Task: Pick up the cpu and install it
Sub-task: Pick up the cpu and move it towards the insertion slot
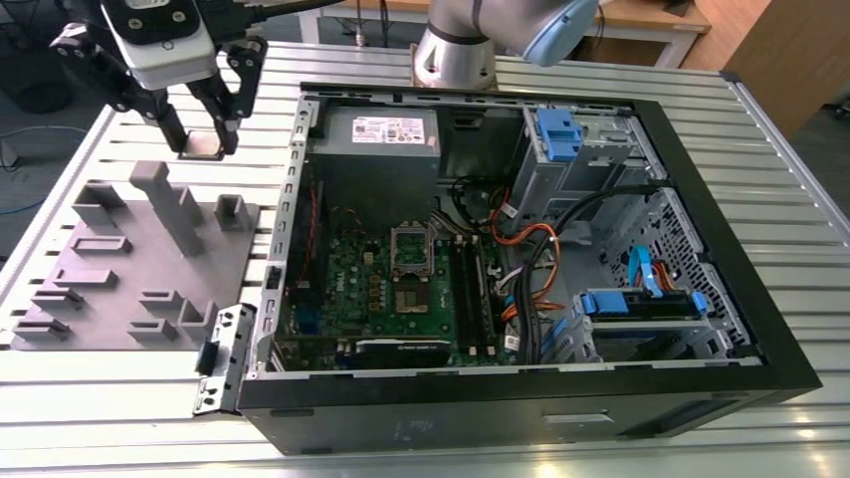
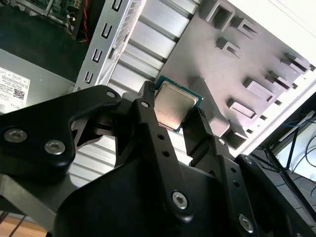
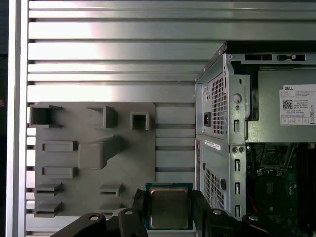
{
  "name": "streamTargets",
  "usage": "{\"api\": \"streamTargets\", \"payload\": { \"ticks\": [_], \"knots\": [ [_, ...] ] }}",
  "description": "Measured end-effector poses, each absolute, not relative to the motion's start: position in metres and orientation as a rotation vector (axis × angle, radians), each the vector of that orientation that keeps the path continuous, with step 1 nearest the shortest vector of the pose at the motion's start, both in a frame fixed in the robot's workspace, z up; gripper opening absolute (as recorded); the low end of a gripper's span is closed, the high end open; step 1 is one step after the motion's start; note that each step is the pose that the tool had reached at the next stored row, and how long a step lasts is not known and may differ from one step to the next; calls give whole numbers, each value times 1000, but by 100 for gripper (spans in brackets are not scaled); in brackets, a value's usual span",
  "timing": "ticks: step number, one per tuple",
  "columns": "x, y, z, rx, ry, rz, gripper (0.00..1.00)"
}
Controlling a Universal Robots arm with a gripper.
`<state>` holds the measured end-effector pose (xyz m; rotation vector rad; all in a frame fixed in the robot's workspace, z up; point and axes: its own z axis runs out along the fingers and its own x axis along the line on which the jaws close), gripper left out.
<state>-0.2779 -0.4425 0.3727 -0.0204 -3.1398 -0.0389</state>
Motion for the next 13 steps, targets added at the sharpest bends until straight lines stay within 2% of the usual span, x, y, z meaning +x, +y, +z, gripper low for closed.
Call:
{"api": "streamTargets", "payload": {
  "ticks": [13],
  "knots": [
    [-257,-442,373,-20,-3140,-39,47]
  ]
}}
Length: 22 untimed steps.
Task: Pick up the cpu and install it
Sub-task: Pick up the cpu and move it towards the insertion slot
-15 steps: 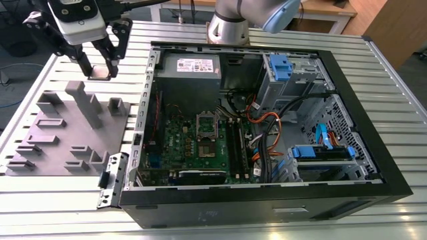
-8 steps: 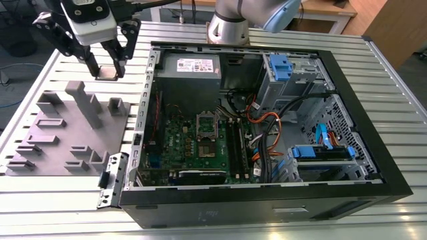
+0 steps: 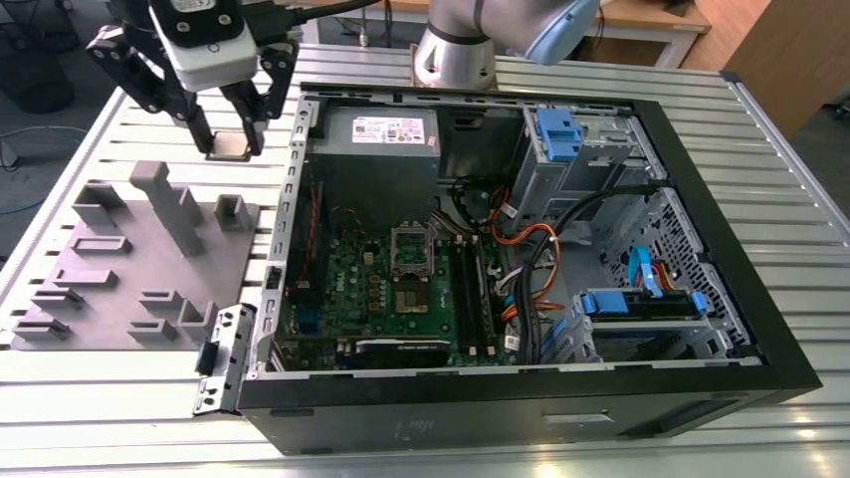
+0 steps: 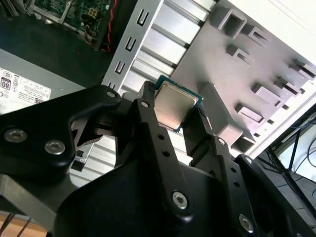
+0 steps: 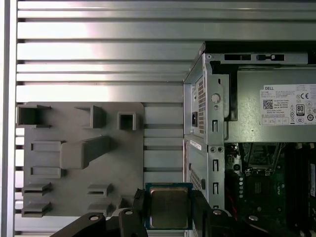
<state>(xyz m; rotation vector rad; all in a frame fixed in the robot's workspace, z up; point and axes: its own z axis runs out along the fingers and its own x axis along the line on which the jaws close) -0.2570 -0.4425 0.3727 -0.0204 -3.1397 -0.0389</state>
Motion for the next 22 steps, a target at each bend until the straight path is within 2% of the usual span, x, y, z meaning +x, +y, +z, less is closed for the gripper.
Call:
{"api": "streamTargets", "payload": {
  "ticks": [22],
  "knots": [
    [-214,-442,373,-20,-3140,-39,47]
  ]
}}
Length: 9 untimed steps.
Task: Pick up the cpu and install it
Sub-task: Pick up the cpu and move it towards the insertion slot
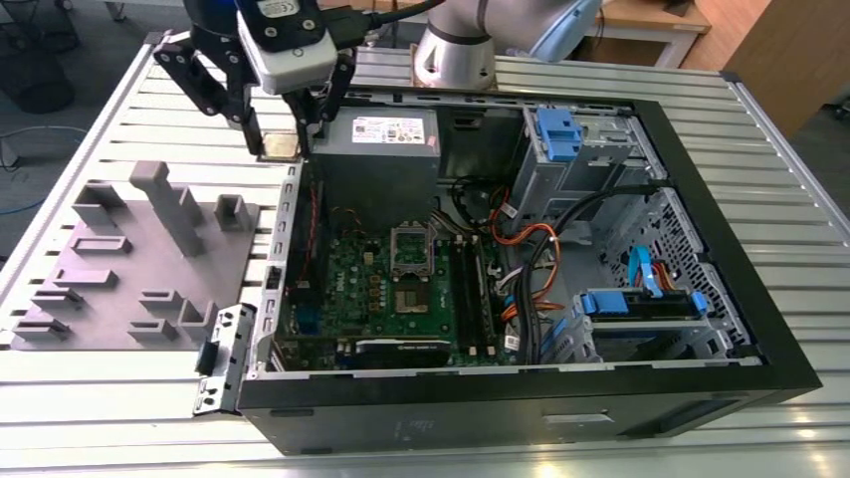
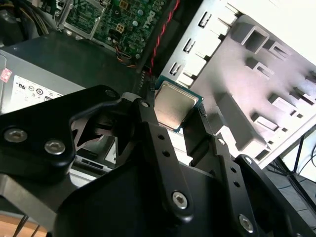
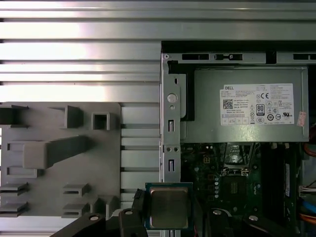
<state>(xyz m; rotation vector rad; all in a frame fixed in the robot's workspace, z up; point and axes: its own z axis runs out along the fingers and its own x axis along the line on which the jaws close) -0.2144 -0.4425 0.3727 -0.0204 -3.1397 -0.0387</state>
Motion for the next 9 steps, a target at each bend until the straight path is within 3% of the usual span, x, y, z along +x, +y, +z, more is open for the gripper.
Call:
{"api": "streamTargets", "payload": {
  "ticks": [9],
  "knots": [
    [-196,-442,373,-20,-3140,-39,47]
  ]
}}
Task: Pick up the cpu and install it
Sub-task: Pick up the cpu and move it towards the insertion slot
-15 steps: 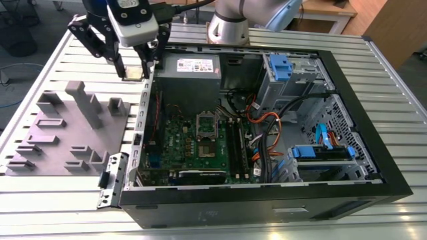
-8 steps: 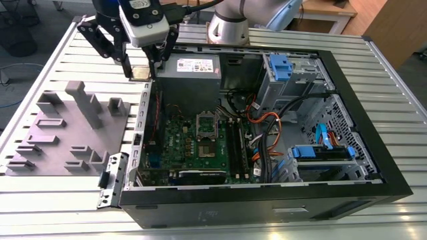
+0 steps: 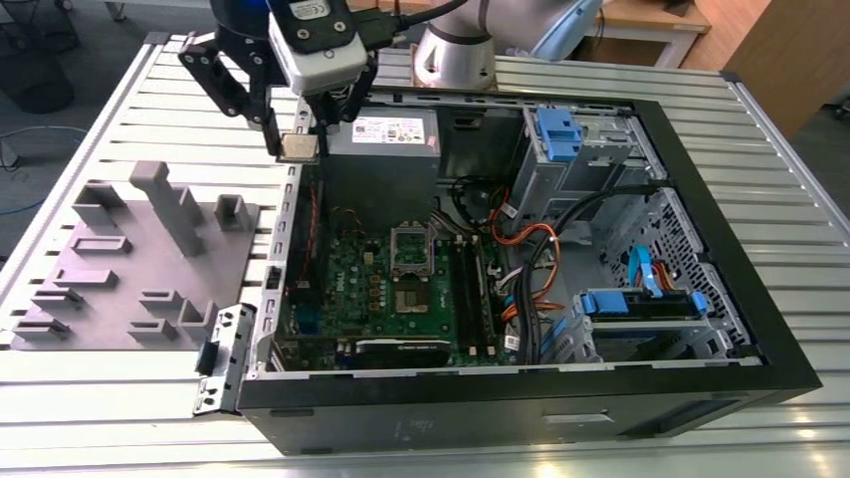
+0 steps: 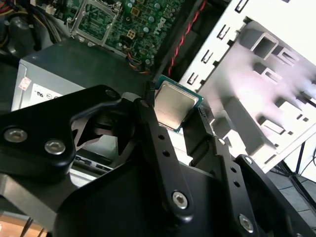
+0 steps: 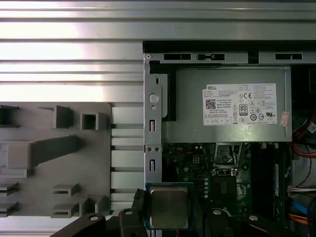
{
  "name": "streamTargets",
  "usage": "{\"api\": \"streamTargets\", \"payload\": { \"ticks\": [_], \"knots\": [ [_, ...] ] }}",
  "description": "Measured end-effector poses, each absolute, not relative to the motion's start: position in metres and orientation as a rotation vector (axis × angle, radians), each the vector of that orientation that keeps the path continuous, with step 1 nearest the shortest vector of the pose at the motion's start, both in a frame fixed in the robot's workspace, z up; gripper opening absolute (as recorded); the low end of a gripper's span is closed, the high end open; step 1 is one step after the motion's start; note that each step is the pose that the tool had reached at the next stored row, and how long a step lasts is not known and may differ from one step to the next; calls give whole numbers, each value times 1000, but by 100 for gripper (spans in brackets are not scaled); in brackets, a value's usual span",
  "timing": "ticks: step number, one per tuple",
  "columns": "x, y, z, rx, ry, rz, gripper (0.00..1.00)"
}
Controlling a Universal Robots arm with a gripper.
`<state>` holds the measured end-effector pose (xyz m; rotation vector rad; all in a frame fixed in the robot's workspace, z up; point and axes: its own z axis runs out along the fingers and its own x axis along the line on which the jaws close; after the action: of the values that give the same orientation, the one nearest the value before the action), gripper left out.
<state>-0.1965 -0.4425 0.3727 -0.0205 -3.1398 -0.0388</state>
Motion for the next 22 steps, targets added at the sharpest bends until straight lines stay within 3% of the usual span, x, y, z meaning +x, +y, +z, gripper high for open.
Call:
{"api": "streamTargets", "payload": {
  "ticks": [22],
  "knots": [
    [-152,-442,373,-20,-3140,-39,47]
  ]
}}
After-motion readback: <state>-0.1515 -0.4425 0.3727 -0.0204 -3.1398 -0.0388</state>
